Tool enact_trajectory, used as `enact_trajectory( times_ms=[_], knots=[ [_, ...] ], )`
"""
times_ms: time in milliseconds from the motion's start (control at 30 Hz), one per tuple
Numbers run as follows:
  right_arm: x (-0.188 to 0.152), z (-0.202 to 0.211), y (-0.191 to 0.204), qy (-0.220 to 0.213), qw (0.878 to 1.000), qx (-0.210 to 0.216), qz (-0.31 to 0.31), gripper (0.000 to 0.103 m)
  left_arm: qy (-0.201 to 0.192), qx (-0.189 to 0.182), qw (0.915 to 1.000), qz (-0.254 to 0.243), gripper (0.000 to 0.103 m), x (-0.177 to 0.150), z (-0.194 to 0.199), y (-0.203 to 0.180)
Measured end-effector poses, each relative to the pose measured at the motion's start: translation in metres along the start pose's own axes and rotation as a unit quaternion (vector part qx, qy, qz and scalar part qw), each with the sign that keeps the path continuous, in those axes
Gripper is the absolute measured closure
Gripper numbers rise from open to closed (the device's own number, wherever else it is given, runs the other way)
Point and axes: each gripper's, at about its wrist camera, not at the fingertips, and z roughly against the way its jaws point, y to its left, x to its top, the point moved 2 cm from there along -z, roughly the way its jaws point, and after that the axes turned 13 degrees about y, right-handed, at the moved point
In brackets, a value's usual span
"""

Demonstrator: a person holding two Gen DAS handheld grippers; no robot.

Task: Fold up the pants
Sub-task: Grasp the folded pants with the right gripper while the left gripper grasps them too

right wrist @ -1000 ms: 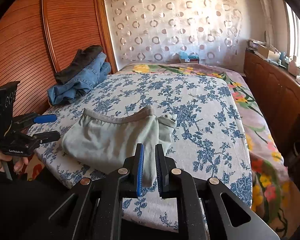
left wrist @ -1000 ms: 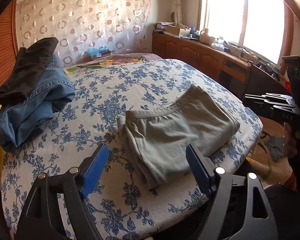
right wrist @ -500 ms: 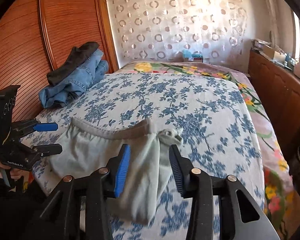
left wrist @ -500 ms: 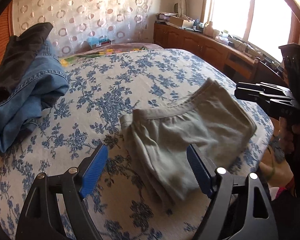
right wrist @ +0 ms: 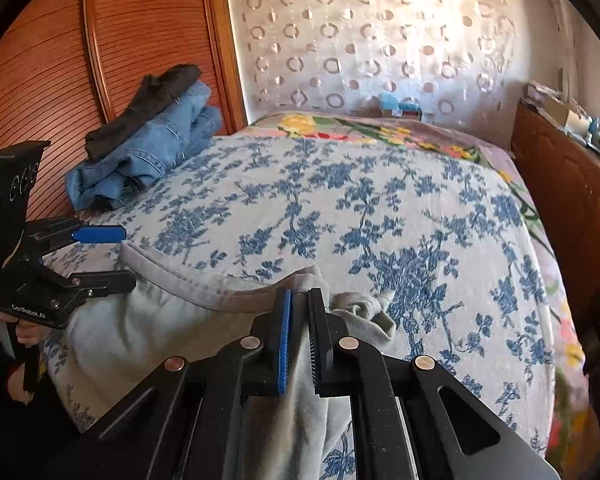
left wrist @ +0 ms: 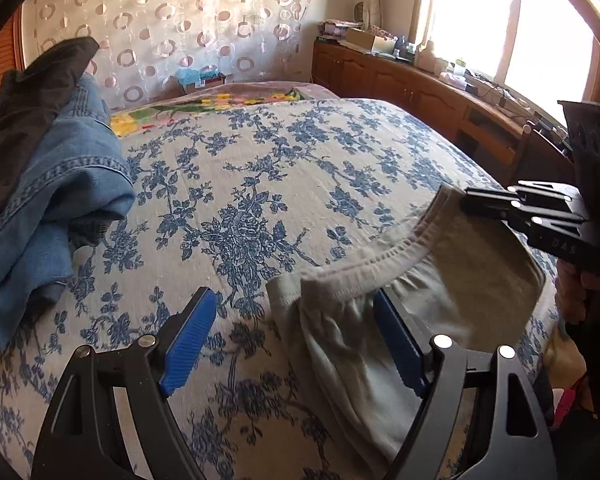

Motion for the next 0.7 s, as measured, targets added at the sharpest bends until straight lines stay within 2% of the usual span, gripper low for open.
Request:
enact_trajectory(
  times_ms=[33,133,200,267,400,533,700],
  knots=[
    [0.0,-0.001,-0.001,0.001,1.0,0.0,-0.002,0.094,0.002,-0.001,1.0,0.003,0.021,0.002,-0.003,0.002],
    [-0.003,0.0,-0.004,0.0,1.0,0.001,-0.015,0.083,0.012,-0.005,0.9999,0.007,0.021,0.004,-0.012,0.005],
    [-0.006,0.004,-0.006,-0.002,1.0,-0.002,-0.022,0.066,0.022,-0.008,0.9997,0.01,0.021,0.004,-0.018,0.007],
    [-0.008,0.008,-0.009,-0.003,1.0,-0.009,-0.029,0.057,0.021,-0.007,0.9997,0.006,0.021,0.003,-0.019,0.007],
    [-0.009,0.002,-0.016,0.016,0.999,-0.016,-0.038,0.055,0.022,-0.006,0.9997,0.003,0.018,0.004,-0.019,0.006],
    [-0.01,-0.005,-0.02,0.029,0.998,-0.018,-0.047,0.05,0.028,0.013,0.9995,-0.011,0.014,0.002,-0.022,-0.001],
    [-0.009,-0.003,-0.02,0.032,0.998,-0.018,-0.054,0.047,0.027,0.016,0.9995,-0.009,0.014,0.001,-0.022,-0.002]
  ],
)
